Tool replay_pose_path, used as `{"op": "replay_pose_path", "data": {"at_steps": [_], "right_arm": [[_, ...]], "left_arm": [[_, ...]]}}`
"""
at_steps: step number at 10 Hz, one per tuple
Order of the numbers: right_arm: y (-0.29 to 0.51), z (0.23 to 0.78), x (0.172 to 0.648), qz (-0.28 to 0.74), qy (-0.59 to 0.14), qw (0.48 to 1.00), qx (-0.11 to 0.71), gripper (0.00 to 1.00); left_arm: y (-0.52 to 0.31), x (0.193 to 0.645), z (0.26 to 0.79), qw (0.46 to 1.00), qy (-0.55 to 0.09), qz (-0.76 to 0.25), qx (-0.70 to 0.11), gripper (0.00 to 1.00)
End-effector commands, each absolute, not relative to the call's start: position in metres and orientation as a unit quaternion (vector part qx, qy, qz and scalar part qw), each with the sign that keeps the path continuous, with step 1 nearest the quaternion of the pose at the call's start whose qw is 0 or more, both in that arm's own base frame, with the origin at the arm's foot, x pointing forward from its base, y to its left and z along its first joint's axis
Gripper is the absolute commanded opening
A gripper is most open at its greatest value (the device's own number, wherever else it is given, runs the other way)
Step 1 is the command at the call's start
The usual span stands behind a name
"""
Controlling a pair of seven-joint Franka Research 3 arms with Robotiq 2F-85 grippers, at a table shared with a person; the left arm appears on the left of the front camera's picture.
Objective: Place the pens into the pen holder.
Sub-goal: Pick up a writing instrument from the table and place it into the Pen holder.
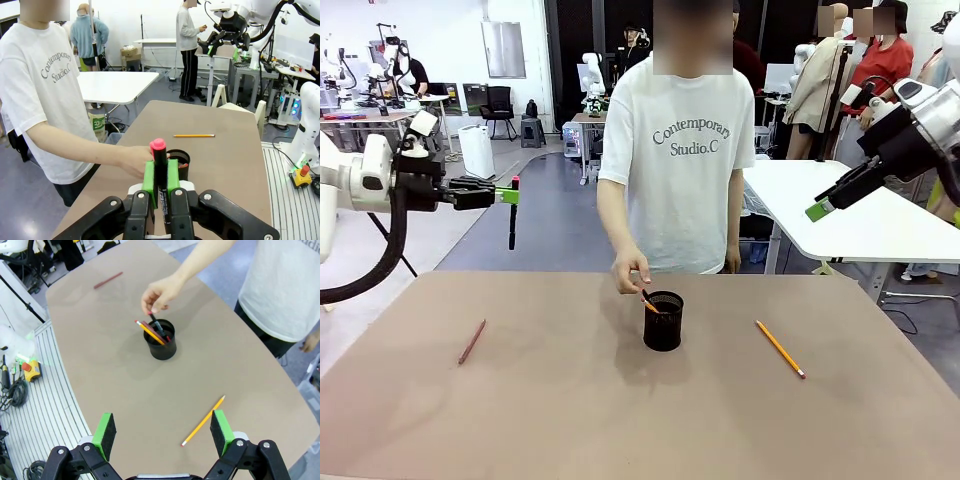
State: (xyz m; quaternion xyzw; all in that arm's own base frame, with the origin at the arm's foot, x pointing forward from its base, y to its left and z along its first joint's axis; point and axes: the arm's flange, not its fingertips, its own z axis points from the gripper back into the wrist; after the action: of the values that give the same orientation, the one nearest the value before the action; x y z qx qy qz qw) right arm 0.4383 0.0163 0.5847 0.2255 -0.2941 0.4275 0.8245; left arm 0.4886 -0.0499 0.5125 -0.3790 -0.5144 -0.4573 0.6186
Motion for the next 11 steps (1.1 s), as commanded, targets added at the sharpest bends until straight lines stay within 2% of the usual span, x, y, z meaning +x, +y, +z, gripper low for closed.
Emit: {"op": "replay_pose_path", "data": {"at_steps": [1, 11], "right_arm": [[0.0163, 0.5857, 0.4384, 0.428, -0.298, 0.822, 0.230, 1.00], [0.0163, 0.5857, 0.4384, 0.428, -0.298, 0.822, 0.230, 1.00]], "left_arm": [[-0.0501, 0.4902, 0.5150, 0.615, -0.515, -0.459, -0.382, 0.00], [-0.0501, 0.4902, 0.5150, 0.615, -0.515, -0.459, -0.382, 0.00]]}}
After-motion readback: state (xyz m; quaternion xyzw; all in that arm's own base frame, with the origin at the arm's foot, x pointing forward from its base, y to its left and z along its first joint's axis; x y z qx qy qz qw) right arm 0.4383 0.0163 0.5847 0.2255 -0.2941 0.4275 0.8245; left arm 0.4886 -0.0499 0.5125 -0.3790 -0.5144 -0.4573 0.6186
